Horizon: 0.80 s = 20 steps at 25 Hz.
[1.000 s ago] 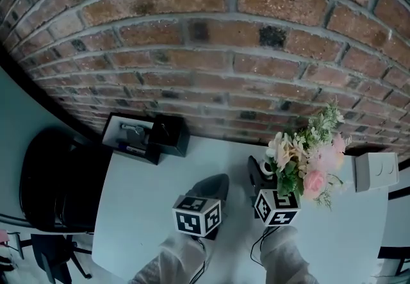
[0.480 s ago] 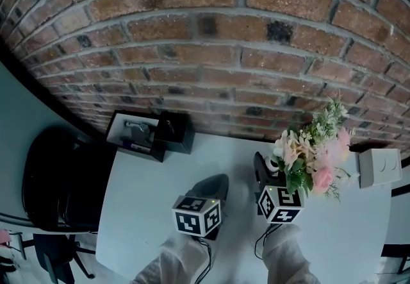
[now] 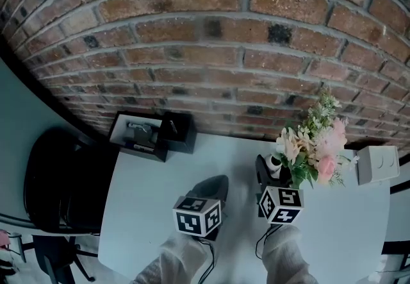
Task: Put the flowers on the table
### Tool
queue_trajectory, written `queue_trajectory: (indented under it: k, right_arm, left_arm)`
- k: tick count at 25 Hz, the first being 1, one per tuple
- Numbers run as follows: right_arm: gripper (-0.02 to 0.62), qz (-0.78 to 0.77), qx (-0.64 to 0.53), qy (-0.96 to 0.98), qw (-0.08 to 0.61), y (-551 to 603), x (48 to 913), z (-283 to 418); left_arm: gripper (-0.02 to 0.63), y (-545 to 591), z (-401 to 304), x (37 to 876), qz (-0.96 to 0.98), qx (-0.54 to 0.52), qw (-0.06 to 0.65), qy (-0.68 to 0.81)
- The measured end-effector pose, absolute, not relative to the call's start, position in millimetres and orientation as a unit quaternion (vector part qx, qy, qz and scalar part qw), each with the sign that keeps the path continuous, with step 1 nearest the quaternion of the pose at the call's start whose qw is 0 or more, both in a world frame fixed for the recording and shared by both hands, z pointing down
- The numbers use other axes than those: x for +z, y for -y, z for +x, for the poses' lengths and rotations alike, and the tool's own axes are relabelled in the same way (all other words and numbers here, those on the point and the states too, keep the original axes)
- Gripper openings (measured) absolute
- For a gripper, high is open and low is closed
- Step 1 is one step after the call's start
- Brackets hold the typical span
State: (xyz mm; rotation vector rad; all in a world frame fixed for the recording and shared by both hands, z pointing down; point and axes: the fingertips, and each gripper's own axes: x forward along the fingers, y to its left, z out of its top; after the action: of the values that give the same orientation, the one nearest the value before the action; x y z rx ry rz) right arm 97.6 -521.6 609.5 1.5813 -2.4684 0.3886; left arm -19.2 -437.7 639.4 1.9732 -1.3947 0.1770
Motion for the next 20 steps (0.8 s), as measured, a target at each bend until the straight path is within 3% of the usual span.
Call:
queue_trajectory:
  k: [20]
  right_arm:
    - [0.252, 0.56, 0.204, 0.791, 0.14, 434.6, 600.1, 109.0]
  left_arm:
    - [0.008, 380.2, -18.5, 612.2, 0.777, 0.08, 0.342, 0.522]
